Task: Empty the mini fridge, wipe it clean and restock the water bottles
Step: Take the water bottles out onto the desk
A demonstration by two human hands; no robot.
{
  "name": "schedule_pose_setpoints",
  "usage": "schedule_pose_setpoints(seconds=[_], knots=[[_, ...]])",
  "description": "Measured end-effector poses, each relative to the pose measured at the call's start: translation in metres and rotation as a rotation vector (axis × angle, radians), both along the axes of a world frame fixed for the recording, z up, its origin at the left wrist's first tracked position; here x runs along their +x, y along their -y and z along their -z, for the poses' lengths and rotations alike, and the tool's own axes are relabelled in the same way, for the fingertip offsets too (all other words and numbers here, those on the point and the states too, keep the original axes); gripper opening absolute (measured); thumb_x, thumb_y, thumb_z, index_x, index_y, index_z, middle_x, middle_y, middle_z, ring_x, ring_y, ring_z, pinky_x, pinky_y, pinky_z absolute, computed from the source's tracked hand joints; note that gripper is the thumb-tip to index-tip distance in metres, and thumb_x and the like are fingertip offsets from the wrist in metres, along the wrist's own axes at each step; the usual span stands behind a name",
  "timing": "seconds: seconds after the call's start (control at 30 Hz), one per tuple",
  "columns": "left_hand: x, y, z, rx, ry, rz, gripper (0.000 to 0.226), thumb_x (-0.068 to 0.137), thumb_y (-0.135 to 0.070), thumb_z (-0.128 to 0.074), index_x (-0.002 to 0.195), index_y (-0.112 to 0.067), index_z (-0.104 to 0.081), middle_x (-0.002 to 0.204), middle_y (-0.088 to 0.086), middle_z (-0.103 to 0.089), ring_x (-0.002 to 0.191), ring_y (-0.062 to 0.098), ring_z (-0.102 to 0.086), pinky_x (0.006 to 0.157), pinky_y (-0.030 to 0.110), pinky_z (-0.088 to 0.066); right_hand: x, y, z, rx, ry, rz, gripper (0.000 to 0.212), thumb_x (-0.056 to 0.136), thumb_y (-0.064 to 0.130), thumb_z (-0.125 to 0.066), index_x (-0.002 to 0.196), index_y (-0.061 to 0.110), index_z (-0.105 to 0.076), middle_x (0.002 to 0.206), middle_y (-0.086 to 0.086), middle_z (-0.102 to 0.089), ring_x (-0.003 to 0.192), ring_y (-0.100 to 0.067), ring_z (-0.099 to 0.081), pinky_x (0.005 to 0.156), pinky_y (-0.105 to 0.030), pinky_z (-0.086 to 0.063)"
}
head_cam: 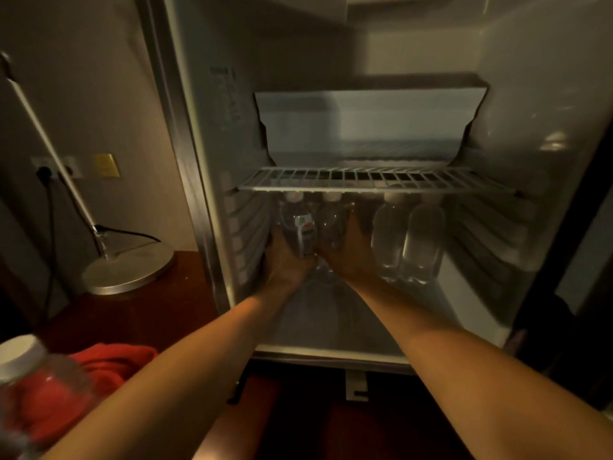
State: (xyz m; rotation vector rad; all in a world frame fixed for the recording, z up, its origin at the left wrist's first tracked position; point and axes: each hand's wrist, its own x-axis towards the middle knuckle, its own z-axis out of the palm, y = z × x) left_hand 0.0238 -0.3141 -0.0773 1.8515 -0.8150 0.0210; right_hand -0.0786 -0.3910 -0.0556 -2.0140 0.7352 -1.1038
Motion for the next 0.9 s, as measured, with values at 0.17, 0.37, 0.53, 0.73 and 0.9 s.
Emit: schedule_pose_setpoints(seconds=[0.17,0.37,0.53,0.73,0.9], knots=[[-0.019,-0.023,-0.007,-0.087,-0.001,0.084,0.092,0.070,-0.014,-0.086,0.145,-0.012,-0.034,0.135,0.001,-0.052,0.130,0.022,-0.047,0.089,-0.003,-0.023,-0.014,-0.016,0.004,-0.045,-0.012,0.135,0.066,0.078,0.034,-0.079,0.129,0.011,-0.044,0.114,-0.009,-0.068,0.104,-0.031,-0.065,0.072,-0.024,-0.038],[-0.073,-0.092,-0.022,0.044,-0.045,0.092,0.068,0.071,-0.025,-0.085,0.128,-0.015,-0.047,0.109,0.001,-0.060,0.106,0.022,-0.061,0.075,0.022,-0.041,-0.067,-0.063,0.002,-0.060,0.040,0.124,0.082,0.064,0.031,-0.089,0.131,0.011,-0.046,0.115,-0.005,-0.064,0.102,-0.023,-0.062,0.076,-0.023,-0.040],[-0.107,-0.168,-0.029,-0.051,0.002,0.106,0.061,0.057,-0.026,-0.090,0.101,-0.021,-0.047,0.089,-0.008,-0.065,0.085,0.013,-0.067,0.074,0.031,-0.056,-0.106,-0.122,-0.012,-0.034,-0.004,0.107,0.082,0.060,0.044,-0.088,0.127,0.024,-0.045,0.110,0.000,-0.068,0.099,-0.019,-0.065,0.083,-0.031,-0.053],[-0.142,-0.268,-0.020,-0.119,0.035,0.092,0.062,0.058,-0.023,-0.093,0.101,-0.026,-0.049,0.082,-0.014,-0.068,0.071,-0.009,-0.065,0.067,0.024,-0.057,-0.134,-0.207,-0.005,-0.041,0.037,-0.016,0.080,0.059,0.048,-0.088,0.121,0.027,-0.044,0.107,0.006,-0.067,0.094,-0.013,-0.066,0.084,-0.039,-0.057],[-0.153,-0.351,-0.004,-0.100,0.016,0.062,0.069,0.054,-0.025,-0.094,0.109,-0.020,-0.052,0.087,-0.004,-0.072,0.076,0.007,-0.071,0.072,0.043,-0.061,-0.149,-0.280,0.012,-0.114,0.000,-0.083,0.075,0.061,0.042,-0.089,0.119,0.021,-0.047,0.103,0.001,-0.068,0.089,-0.017,-0.066,0.076,-0.032,-0.055]])
